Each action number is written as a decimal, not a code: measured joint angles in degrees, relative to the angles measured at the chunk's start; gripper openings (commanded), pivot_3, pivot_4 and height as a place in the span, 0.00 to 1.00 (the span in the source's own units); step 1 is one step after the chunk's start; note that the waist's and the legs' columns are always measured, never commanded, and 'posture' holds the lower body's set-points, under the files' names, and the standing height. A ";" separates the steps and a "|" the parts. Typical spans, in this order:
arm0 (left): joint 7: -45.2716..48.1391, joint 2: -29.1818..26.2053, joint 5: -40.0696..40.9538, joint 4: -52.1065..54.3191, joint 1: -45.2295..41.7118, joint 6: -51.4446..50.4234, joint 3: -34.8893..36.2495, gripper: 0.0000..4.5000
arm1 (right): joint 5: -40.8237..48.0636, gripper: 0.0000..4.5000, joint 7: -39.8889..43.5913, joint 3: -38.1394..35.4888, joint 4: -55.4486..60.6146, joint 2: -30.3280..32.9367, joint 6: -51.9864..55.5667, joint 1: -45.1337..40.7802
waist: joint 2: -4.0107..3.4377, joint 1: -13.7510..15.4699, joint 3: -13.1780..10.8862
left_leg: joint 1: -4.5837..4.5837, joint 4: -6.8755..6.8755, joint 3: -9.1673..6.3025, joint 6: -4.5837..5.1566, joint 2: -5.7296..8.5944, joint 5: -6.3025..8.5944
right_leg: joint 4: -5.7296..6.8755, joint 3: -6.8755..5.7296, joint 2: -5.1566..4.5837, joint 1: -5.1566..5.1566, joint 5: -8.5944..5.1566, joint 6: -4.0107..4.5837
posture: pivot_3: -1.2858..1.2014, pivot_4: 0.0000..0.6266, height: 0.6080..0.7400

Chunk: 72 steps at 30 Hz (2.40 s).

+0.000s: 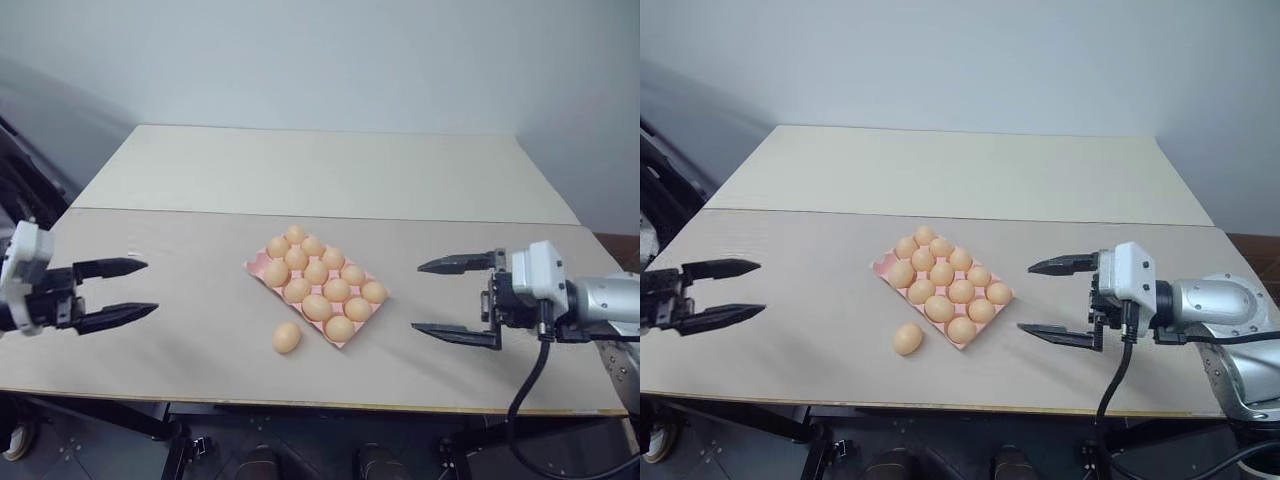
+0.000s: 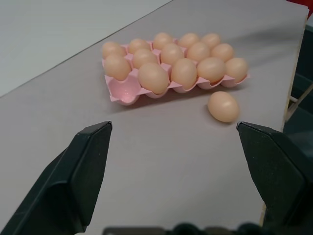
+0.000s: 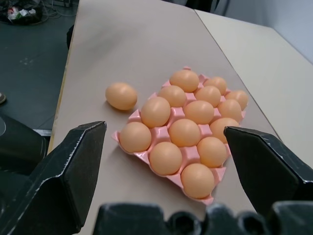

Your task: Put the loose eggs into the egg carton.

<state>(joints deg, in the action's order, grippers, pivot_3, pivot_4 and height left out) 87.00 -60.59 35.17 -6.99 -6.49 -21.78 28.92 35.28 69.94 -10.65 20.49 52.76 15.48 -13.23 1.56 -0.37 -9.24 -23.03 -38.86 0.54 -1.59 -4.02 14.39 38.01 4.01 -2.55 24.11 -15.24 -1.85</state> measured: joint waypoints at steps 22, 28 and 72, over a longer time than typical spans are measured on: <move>-19.86 10.26 -6.82 20.51 -6.96 -7.34 -22.32 0.99 | 1.43 1.00 0.12 -1.11 -0.11 0.25 1.26 -0.52 | 0.00 -0.28 0.00 | -0.02 -0.02 -0.02 0.00 0.04 0.00 | 0.01 0.08 0.00 -0.03 0.01 -0.01 | 0.52 0.24 1.00; -33.70 19.22 -11.27 25.92 -8.27 -13.85 -31.54 0.99 | 1.43 1.00 -1.86 -1.95 2.33 0.21 1.26 2.18 | 0.01 -0.40 0.00 | 0.00 -0.04 -0.05 0.00 0.05 0.00 | 0.04 0.09 0.02 -0.04 0.01 -0.01 | 0.52 0.24 1.00; -41.47 21.79 -21.48 25.89 -11.00 -13.17 -38.49 0.66 | 0.24 1.00 -5.04 -3.02 5.12 -1.27 1.17 2.73 | 0.00 -0.33 0.00 | 0.14 -0.02 -0.05 0.00 0.07 0.00 | 0.00 0.10 0.01 -0.18 0.01 -0.01 | 0.52 0.24 1.00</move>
<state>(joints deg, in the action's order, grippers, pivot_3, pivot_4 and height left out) 45.53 -38.80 13.69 18.90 -17.49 -34.95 -9.57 35.52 64.90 -13.67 25.61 51.49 16.65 -10.50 1.56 -0.70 -9.24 -22.89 -38.88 0.49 -1.59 -3.94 14.39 38.00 4.11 -2.54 23.92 -15.23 -1.86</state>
